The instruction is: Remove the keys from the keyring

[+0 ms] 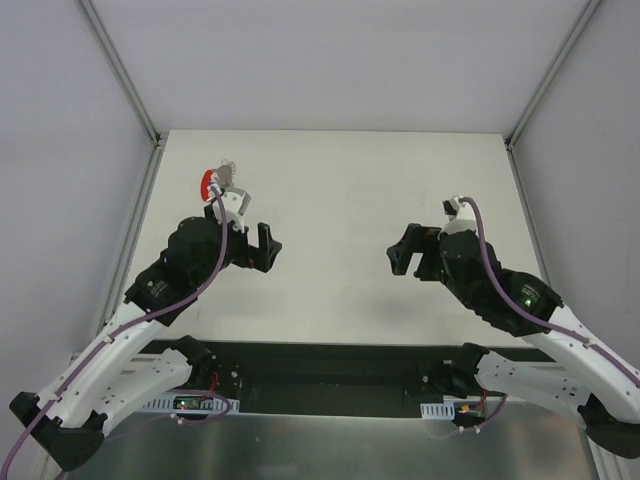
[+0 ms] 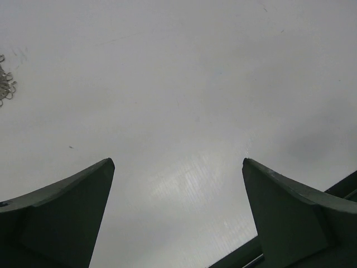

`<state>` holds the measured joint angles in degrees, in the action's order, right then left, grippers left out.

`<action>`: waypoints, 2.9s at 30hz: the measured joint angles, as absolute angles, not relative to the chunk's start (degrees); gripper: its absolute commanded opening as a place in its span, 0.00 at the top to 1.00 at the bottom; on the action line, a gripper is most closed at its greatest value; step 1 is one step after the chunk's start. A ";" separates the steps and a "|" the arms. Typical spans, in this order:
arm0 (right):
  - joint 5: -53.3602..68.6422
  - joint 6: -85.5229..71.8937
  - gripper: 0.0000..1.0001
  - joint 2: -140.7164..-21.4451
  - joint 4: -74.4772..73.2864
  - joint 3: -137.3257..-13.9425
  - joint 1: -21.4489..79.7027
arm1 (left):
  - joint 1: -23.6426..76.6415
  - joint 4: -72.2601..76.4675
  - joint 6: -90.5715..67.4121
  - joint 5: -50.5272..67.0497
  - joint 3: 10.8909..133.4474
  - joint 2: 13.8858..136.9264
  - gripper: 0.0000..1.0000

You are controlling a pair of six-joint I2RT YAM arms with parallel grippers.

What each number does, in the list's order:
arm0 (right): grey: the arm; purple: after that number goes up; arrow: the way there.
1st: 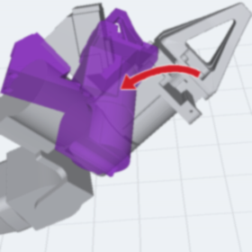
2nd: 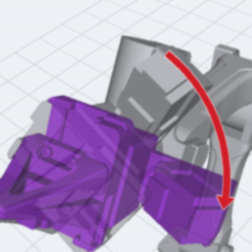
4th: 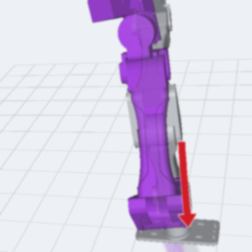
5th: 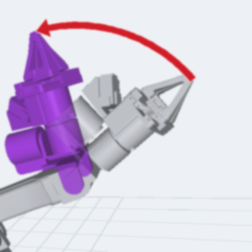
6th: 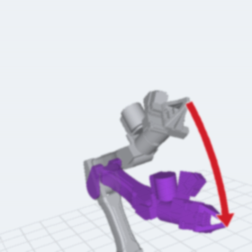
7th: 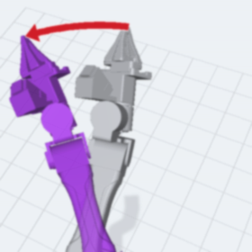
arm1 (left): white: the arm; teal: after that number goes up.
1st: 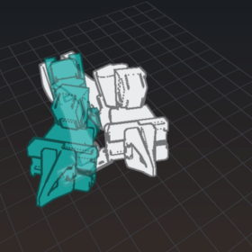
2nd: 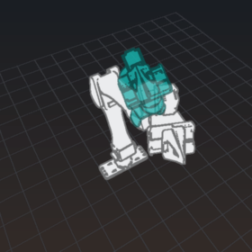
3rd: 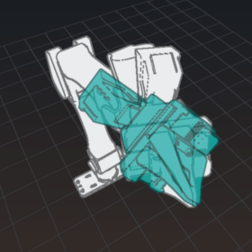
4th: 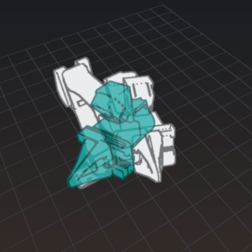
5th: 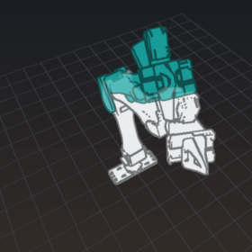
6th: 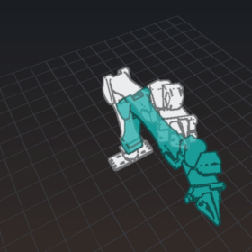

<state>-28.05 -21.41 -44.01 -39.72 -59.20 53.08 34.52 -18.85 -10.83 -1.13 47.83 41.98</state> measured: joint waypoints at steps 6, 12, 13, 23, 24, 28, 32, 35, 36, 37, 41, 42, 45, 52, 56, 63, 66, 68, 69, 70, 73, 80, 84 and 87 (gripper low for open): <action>-28.12 -21.39 0.04 -42.46 -39.70 -59.18 53.08 | 34.52 -20.45 -9.47 -8.05 50.83 46.09 0.01; -28.12 -20.69 0.04 -40.58 -39.24 -58.78 53.08 | 29.04 -21.87 -6.50 -16.47 60.31 61.49 0.24; -28.12 -20.45 0.04 -40.27 -39.22 -58.67 53.08 | 26.11 -22.41 -6.22 -15.31 62.28 64.95 0.24; -26.11 -17.43 0.04 -35.99 -37.15 -57.06 53.08 | 10.92 -23.05 -3.51 -13.65 82.56 98.17 0.38; -25.85 -17.15 0.04 -34.96 -36.64 -56.36 53.08 | 10.31 -23.09 -3.38 -12.38 84.12 100.92 0.37; -25.10 -16.16 0.04 -30.87 -35.57 -54.39 53.08 | 7.79 -23.66 -3.22 -10.90 88.64 108.38 0.38; -24.99 -15.38 0.04 -29.04 -34.65 -53.49 53.08 | 4.36 -24.36 -4.54 -9.13 92.20 112.42 0.39; -24.99 -14.59 0.04 -29.19 -34.06 -53.43 53.08 | 1.28 -24.58 -6.07 -6.24 94.59 114.43 0.39; -24.99 -14.17 0.04 -29.36 -33.89 -53.43 53.08 | 0.16 -24.64 -6.52 -5.54 95.48 115.20 0.39; -25.02 -13.87 0.04 -29.63 -33.76 -53.43 53.08 | -0.75 -24.73 -6.85 -4.95 96.40 116.09 0.39; -25.06 -12.19 0.04 -31.81 -33.58 -53.43 53.08 | -3.88 -24.73 -7.64 -2.09 99.42 119.39 0.42; -25.06 -11.86 0.04 -32.42 -33.54 -53.43 53.08 | -4.54 -24.84 -7.90 -1.06 100.25 120.51 0.42; -25.06 -11.22 0.04 -34.57 -33.50 -53.43 53.08 | -5.61 -24.80 -8.29 1.87 102.61 123.76 0.43; -25.06 -10.48 0.04 -36.88 -32.71 -53.43 53.08 | -5.58 -25.36 -9.65 6.96 105.49 129.12 0.48; -25.08 -10.02 0.04 -37.78 -32.73 -53.43 53.08 | -5.58 -25.39 -10.04 10.04 106.39 130.61 0.49; -25.04 -9.80 0.04 -38.37 -32.73 -53.45 53.08 | -5.58 -25.52 -10.96 14.96 106.61 131.37 0.55; -24.99 -9.82 0.04 -38.37 -32.73 -53.45 53.08 | -5.58 -25.63 -11.22 16.36 106.61 131.39 0.64; -24.93 -9.87 0.04 -38.26 -32.75 -53.45 53.08 | -5.58 -25.61 -11.53 17.04 106.50 131.39 0.77; -24.86 -9.91 0.04 -38.11 -32.77 -53.47 53.08 | -5.58 -25.56 -11.62 17.56 106.26 131.37 0.81; -24.82 -9.96 0.03 -37.89 -32.82 -53.47 53.08 | -5.58 -25.54 -11.99 17.82 106.00 131.37 0.84; -24.73 -10.20 0.03 -37.17 -33.30 -53.84 53.08 | -5.58 -25.17 -12.82 19.11 104.36 130.85 0.89; -23.88 -12.08 0.03 -33.32 -34.04 -54.04 53.08 | -4.25 -24.84 -13.72 19.29 96.38 125.32 1.00; -22.37 -13.58 0.03 -31.81 -34.13 -54.04 53.08 | -2.11 -25.47 -14.66 18.68 89.30 119.81 1.00; -21.34 -14.55 0.04 -31.46 -34.15 -53.95 53.08 | 1.15 -26.24 -16.36 17.58 82.67 113.67 1.00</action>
